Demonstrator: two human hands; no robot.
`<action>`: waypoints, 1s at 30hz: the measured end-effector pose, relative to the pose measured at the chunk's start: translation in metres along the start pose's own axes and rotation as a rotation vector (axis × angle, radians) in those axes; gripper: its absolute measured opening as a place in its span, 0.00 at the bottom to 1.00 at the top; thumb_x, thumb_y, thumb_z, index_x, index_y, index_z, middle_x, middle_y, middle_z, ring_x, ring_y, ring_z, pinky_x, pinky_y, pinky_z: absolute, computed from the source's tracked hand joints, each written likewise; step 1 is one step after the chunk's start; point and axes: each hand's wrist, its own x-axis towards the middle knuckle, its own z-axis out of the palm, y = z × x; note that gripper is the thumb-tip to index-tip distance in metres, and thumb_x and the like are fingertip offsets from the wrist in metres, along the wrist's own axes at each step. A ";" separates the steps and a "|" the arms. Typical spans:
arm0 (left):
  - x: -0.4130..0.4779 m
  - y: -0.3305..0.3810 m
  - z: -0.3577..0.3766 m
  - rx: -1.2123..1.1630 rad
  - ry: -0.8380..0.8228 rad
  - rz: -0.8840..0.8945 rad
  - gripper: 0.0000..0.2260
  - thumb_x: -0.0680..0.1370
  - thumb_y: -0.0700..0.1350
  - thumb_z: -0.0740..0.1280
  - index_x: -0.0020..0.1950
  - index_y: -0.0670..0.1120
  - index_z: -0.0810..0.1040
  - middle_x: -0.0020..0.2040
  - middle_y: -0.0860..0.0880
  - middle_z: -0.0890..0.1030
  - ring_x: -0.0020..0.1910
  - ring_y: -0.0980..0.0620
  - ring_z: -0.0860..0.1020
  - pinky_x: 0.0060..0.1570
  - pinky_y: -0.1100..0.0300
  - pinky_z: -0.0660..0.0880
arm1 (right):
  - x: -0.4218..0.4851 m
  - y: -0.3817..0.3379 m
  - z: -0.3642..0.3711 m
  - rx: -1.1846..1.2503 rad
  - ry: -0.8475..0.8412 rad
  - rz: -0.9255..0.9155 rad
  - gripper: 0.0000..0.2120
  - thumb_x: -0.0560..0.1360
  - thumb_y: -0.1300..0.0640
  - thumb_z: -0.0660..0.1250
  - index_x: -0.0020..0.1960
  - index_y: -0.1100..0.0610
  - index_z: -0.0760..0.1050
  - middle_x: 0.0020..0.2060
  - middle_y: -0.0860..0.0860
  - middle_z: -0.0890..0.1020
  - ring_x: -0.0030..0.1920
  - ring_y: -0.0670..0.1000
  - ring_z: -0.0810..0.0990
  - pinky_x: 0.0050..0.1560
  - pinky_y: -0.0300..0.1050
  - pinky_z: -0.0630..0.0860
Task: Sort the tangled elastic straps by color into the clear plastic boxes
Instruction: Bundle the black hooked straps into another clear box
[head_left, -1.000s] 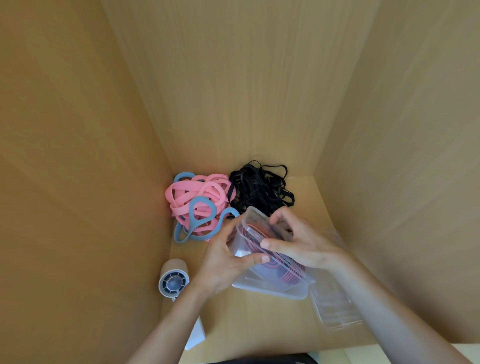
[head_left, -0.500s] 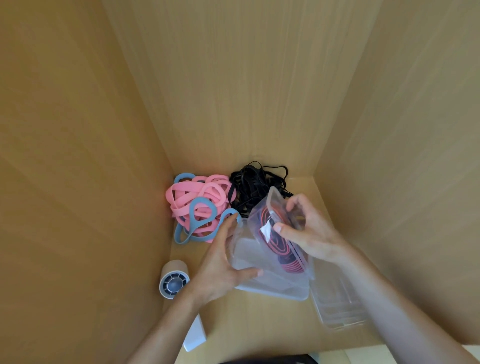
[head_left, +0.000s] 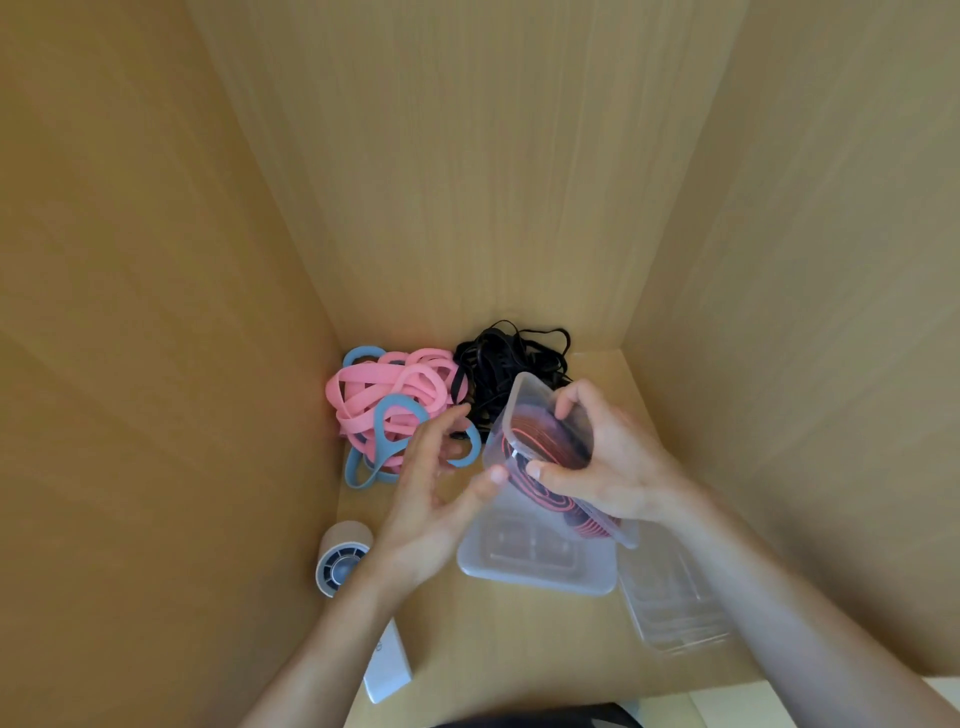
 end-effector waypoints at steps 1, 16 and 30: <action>0.004 0.008 0.001 -0.040 -0.002 -0.019 0.33 0.69 0.71 0.67 0.73 0.66 0.65 0.66 0.61 0.74 0.61 0.62 0.74 0.57 0.61 0.74 | -0.001 -0.002 0.001 -0.017 -0.001 -0.001 0.29 0.61 0.34 0.72 0.52 0.47 0.63 0.52 0.47 0.80 0.51 0.52 0.79 0.49 0.54 0.77; 0.028 0.008 0.010 -0.569 -0.166 -0.231 0.27 0.75 0.46 0.64 0.74 0.64 0.69 0.68 0.48 0.78 0.63 0.41 0.80 0.46 0.46 0.82 | -0.026 0.029 -0.007 -0.010 0.127 0.082 0.40 0.64 0.26 0.66 0.74 0.33 0.64 0.79 0.35 0.52 0.78 0.36 0.50 0.79 0.53 0.57; 0.055 0.006 0.035 -0.585 -0.260 -0.189 0.31 0.70 0.50 0.66 0.75 0.54 0.71 0.66 0.45 0.80 0.51 0.42 0.81 0.36 0.50 0.78 | -0.027 0.029 -0.029 -0.260 -0.068 0.080 0.58 0.58 0.22 0.69 0.80 0.38 0.48 0.72 0.30 0.55 0.73 0.37 0.55 0.73 0.42 0.61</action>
